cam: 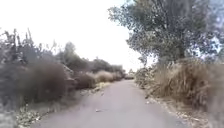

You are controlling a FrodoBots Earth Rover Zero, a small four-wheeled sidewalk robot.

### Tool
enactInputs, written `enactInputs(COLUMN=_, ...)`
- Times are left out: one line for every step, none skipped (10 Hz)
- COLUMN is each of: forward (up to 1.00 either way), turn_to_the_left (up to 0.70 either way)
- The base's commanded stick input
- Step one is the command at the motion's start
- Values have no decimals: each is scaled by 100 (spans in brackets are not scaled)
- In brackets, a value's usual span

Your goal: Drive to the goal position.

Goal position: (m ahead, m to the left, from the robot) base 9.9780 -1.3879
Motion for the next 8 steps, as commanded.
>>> enactInputs(forward=85, turn_to_the_left=-10)
enactInputs(forward=85, turn_to_the_left=-24)
enactInputs(forward=85, turn_to_the_left=-30)
enactInputs(forward=85, turn_to_the_left=-15)
enactInputs(forward=85, turn_to_the_left=1)
enactInputs(forward=85, turn_to_the_left=5)
enactInputs(forward=85, turn_to_the_left=2)
enactInputs(forward=85, turn_to_the_left=0)
